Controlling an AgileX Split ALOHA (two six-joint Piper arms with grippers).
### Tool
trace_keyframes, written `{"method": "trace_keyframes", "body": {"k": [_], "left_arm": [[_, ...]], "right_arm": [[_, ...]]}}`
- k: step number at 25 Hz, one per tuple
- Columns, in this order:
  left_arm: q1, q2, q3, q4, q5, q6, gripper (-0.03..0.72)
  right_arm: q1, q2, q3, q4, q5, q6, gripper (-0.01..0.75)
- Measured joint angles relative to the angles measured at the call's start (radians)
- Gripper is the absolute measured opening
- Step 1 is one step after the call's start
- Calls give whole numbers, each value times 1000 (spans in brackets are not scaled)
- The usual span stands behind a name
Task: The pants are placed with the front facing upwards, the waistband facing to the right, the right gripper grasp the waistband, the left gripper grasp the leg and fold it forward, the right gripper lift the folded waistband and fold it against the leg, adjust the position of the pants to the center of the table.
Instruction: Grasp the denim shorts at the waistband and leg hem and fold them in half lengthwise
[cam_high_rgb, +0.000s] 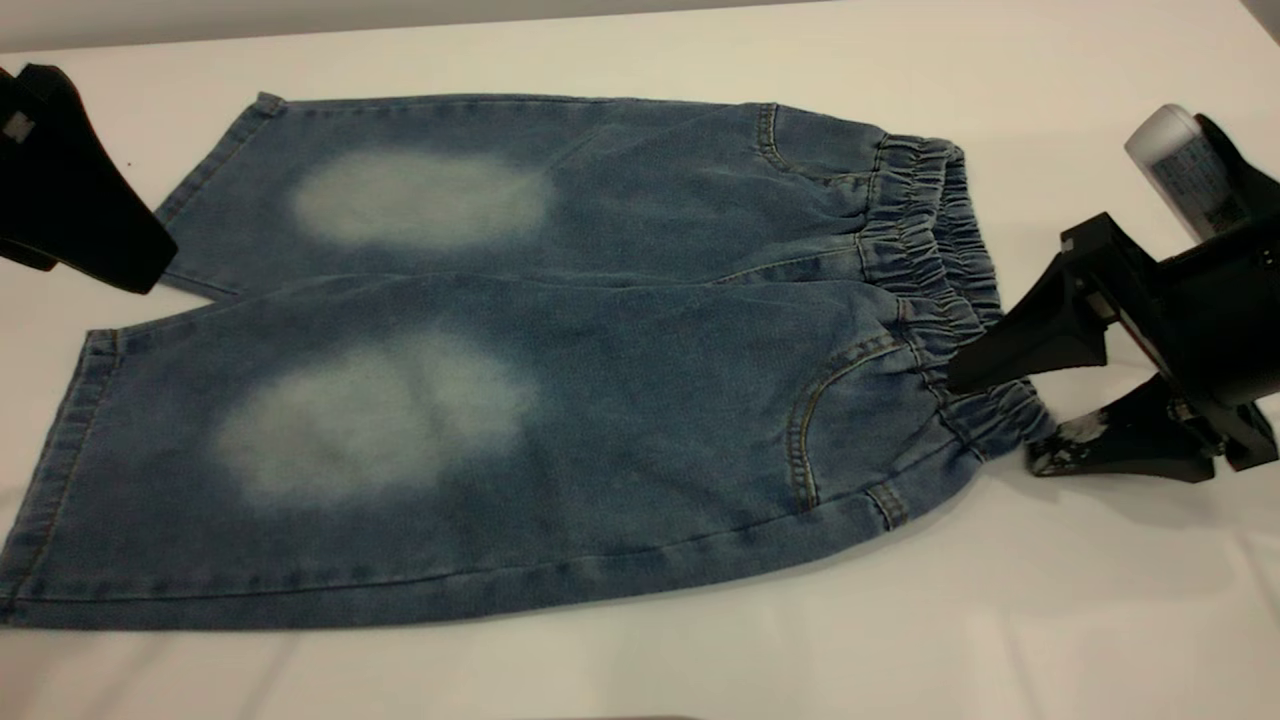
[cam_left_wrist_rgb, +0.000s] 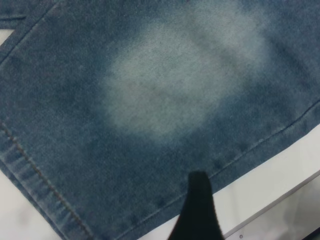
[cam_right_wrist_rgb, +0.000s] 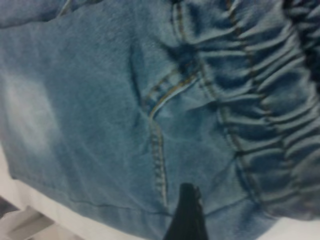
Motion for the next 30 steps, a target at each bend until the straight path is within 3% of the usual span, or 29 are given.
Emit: {"method": "trace_keyframes", "body": {"k": [7,12,15,21,25,30], "left_arm": [[0,0,0,0,-5,0,538],[0,0,0,1,-11,0,538],[0,0,0,34,-13,-1,538],[0,4,0,222,-9,-111,533],[0,52,0,395,34,-213,533],[0,176,0,481,99,-206,533]], "right_arm": [[0,35,-6,69,50,-115,521],[0,38,-21,78,38,-140,456],[0,38,-21,78,21,-141,366],[1,49,-21,79,-10,-151,57],[1,49,-21,79,4,-164,35],[1,49,-21,80,4,-168,35]]}}
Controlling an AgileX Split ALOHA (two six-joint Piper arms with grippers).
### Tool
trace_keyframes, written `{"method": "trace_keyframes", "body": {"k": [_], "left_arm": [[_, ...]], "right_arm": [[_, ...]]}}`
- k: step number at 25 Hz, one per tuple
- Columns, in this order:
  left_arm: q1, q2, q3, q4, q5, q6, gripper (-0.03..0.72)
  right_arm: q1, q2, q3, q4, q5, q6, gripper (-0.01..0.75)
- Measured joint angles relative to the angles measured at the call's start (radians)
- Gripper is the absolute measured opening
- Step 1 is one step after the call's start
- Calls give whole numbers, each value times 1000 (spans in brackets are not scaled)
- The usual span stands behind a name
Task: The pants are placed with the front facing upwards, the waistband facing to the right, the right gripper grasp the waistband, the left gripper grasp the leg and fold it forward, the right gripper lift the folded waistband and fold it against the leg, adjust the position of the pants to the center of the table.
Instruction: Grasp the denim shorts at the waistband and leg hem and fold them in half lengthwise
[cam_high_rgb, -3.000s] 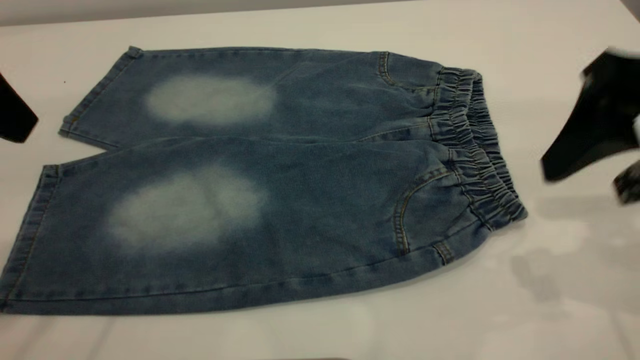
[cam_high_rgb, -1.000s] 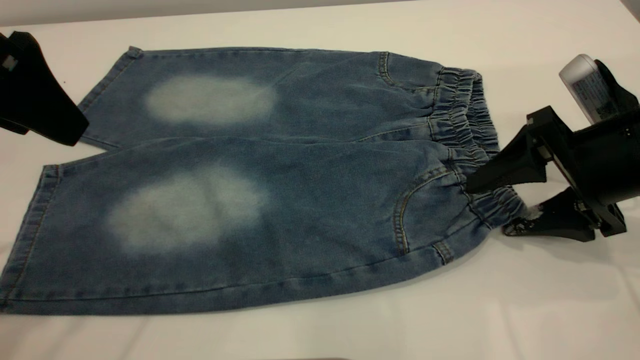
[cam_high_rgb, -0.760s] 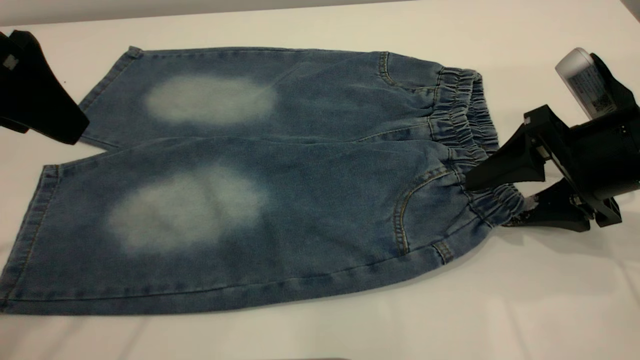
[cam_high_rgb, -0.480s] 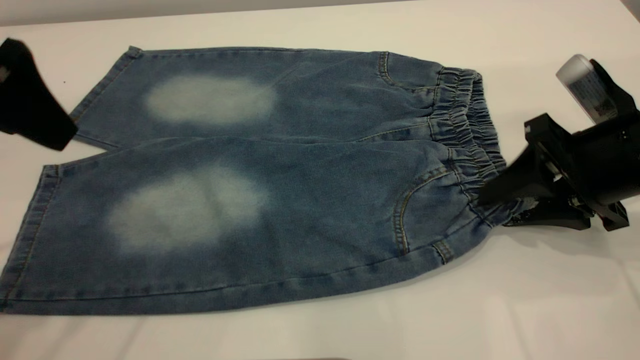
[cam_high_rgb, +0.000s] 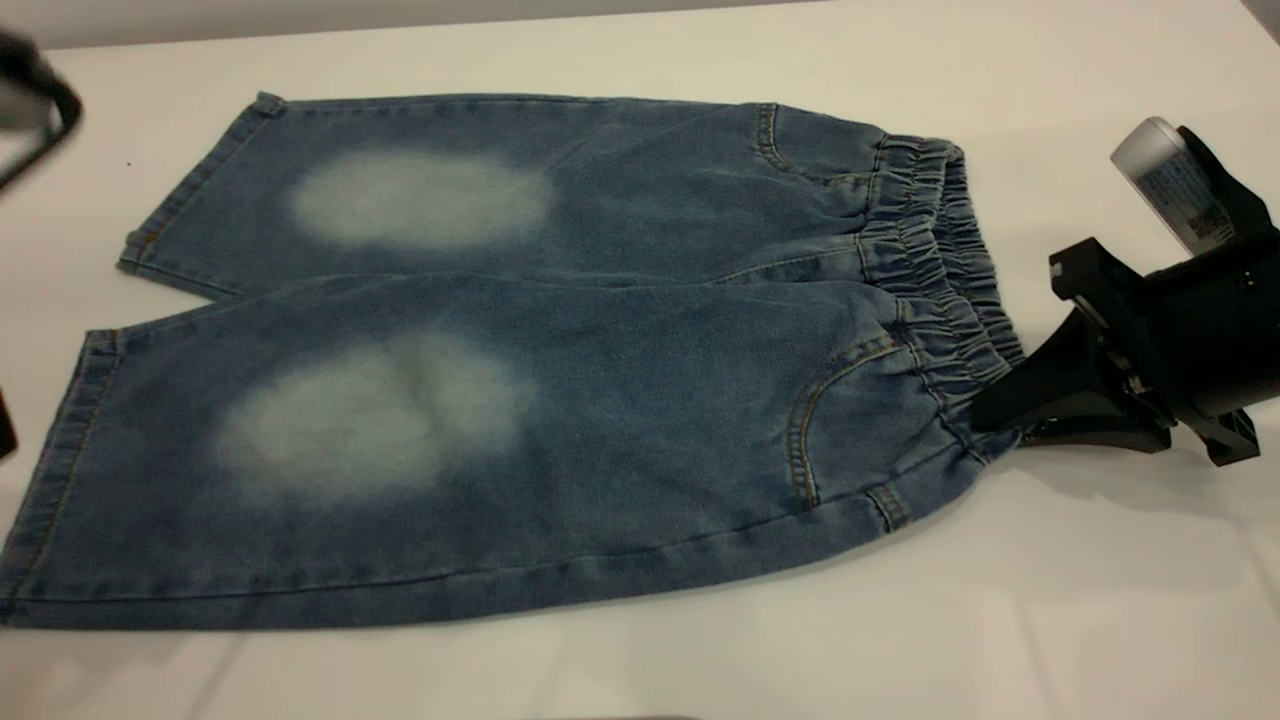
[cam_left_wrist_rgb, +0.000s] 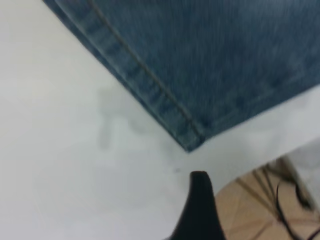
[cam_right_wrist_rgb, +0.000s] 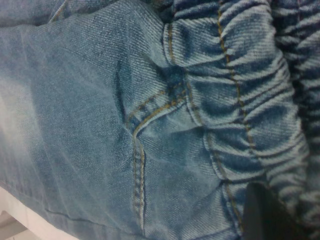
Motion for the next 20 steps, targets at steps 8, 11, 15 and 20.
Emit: {"method": "trace_keyframes", "body": {"k": [8,11,15,20], "left_arm": [[0,174,67,36,-150,19,533],[0,213,111,55,-258,24,533],[0,228,155,123,-378,3,533],[0,241,194,170,-449,-16,533]], "right_arm": [[0,0,0,0,1,0,37],[0,0,0,0,1,-1,37],[0,0,0,0,1,-1,40],[0,0,0,0,1,-1,41]]}}
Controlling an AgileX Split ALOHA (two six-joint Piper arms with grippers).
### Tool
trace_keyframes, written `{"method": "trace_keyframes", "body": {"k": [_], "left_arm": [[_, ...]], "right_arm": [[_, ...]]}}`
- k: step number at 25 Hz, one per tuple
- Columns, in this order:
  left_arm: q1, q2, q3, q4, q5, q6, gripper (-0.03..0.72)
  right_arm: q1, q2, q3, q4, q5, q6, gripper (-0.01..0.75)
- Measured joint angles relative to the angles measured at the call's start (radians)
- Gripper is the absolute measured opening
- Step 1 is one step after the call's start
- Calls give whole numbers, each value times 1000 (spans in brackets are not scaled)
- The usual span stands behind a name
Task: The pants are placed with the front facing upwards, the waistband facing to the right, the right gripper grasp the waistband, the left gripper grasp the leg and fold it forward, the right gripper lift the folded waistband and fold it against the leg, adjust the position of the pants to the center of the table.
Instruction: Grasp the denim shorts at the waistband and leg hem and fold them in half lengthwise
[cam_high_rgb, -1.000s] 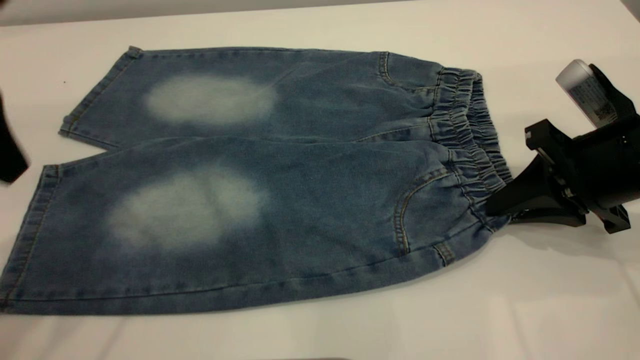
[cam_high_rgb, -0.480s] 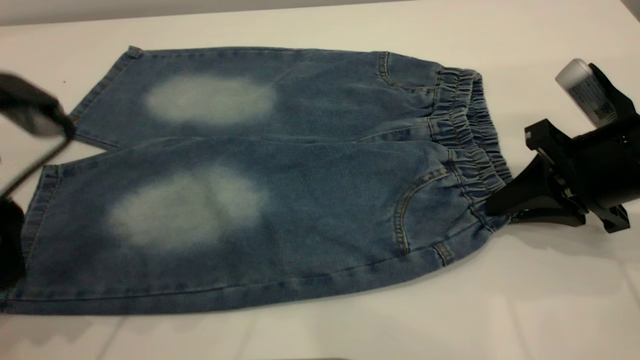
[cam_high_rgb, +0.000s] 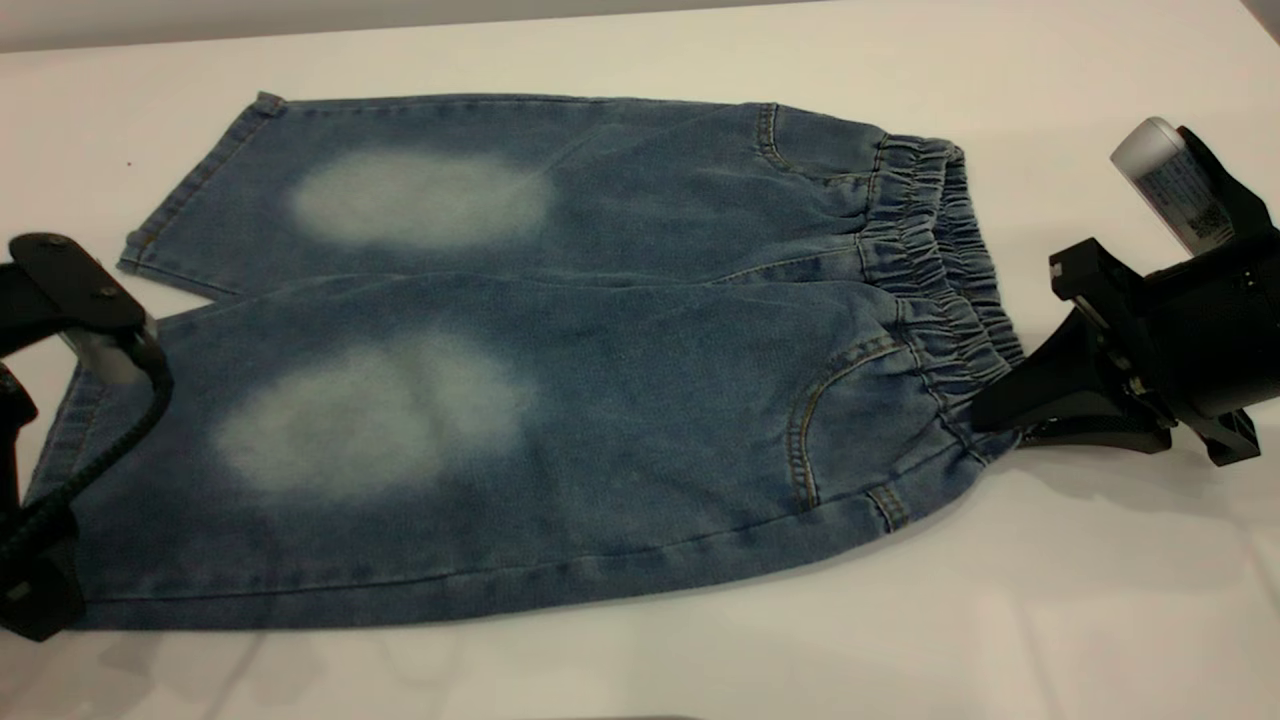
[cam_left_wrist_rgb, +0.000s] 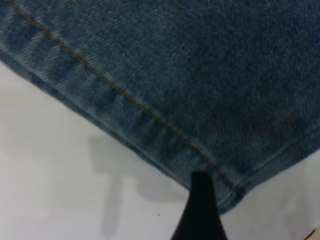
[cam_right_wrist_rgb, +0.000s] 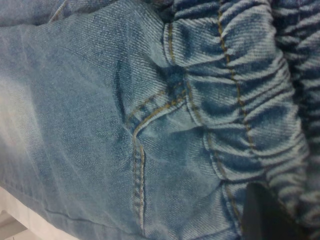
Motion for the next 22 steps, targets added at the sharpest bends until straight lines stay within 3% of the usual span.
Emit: {"method": "trace_keyframes", "body": {"k": [7,12,15,22], "left_arm": [[0,75,7,14,-121,-3,533],[0,98,7,15,-136,-3,493],[-4,109,7,9,-130,-3,412],[-8,110,7,7,-128,-22,113]], "right_arm": [[0,0,0,0,0,0,43],[0,0,0,0,0,0,50],[0,0,0,0,1,-2,52],[0,0,0,-1,6,-2,53]]}}
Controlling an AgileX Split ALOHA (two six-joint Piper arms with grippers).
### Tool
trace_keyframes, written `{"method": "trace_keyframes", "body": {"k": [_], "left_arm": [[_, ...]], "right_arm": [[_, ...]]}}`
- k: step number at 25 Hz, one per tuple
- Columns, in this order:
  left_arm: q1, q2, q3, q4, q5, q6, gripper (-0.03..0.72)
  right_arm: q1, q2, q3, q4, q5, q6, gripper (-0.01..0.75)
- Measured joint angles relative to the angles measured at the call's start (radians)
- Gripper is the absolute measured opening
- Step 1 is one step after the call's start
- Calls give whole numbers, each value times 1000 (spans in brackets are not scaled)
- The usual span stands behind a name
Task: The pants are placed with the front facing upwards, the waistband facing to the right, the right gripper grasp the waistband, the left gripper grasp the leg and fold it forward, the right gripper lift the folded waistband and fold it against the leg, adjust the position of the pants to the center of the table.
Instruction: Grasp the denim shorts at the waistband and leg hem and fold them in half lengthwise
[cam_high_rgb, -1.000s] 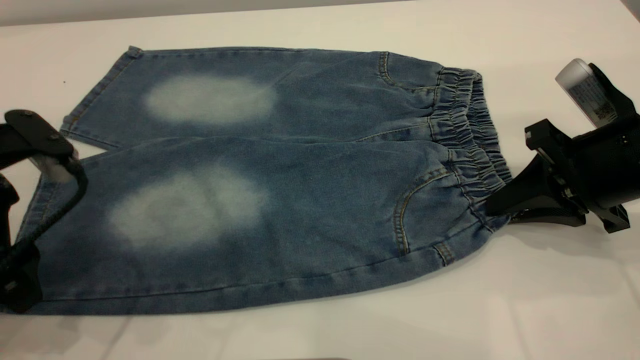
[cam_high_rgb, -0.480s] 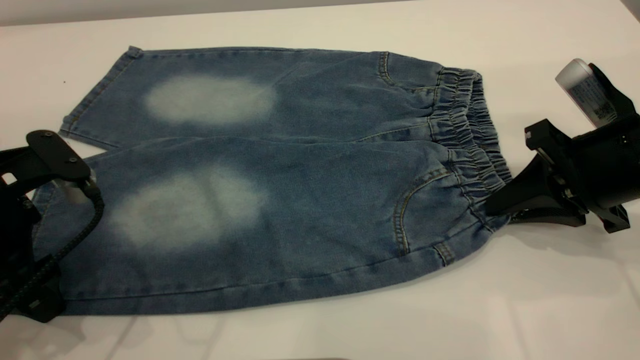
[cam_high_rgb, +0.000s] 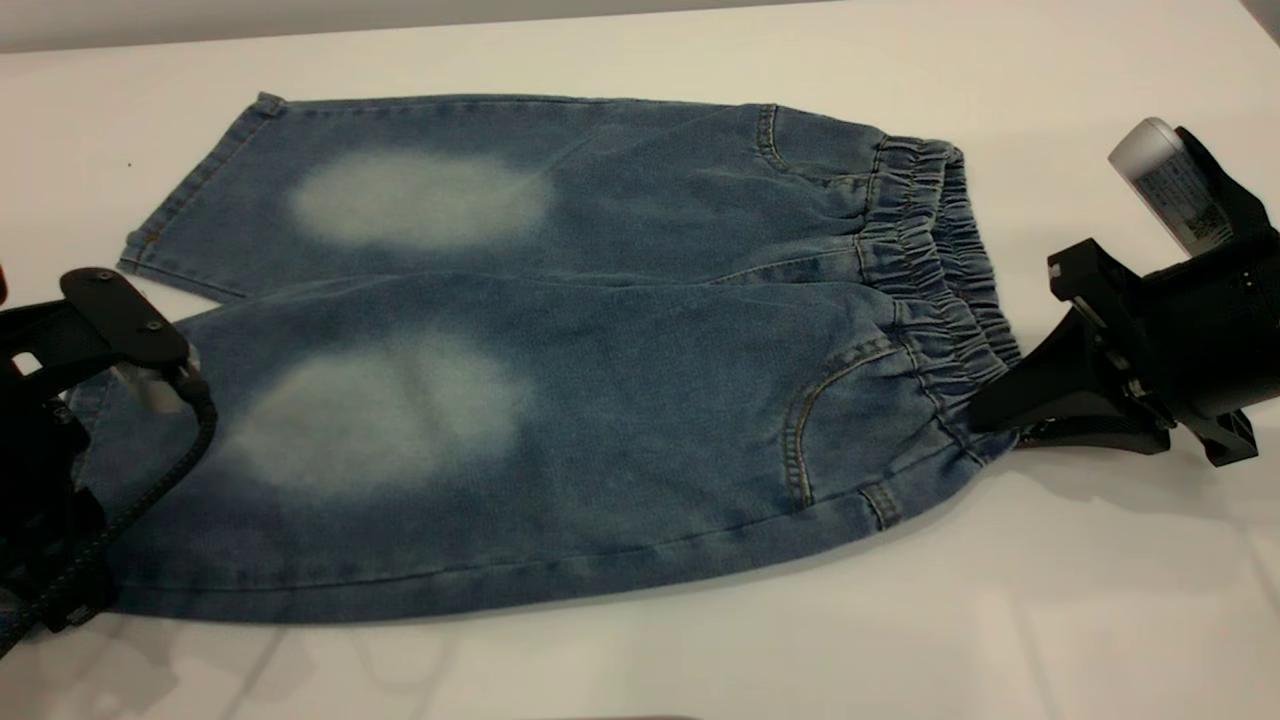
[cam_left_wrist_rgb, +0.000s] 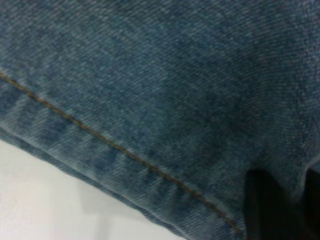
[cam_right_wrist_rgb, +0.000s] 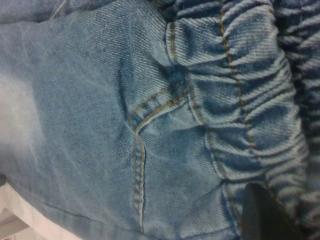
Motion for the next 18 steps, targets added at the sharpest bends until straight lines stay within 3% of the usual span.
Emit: {"method": "trace_keyframes", "body": {"k": [5,11,18], "left_arm": [[0,-35,2,5,-9,-12,31],[0,-225,2,11,49,-14,31],[0,-472,11,4,169,-14,31]], "right_arm": [[0,-2,0,-17,17,1,55],[-16,-92,34,-84,32,75,55],[-81,-280,180,-106,47,99,55]]}}
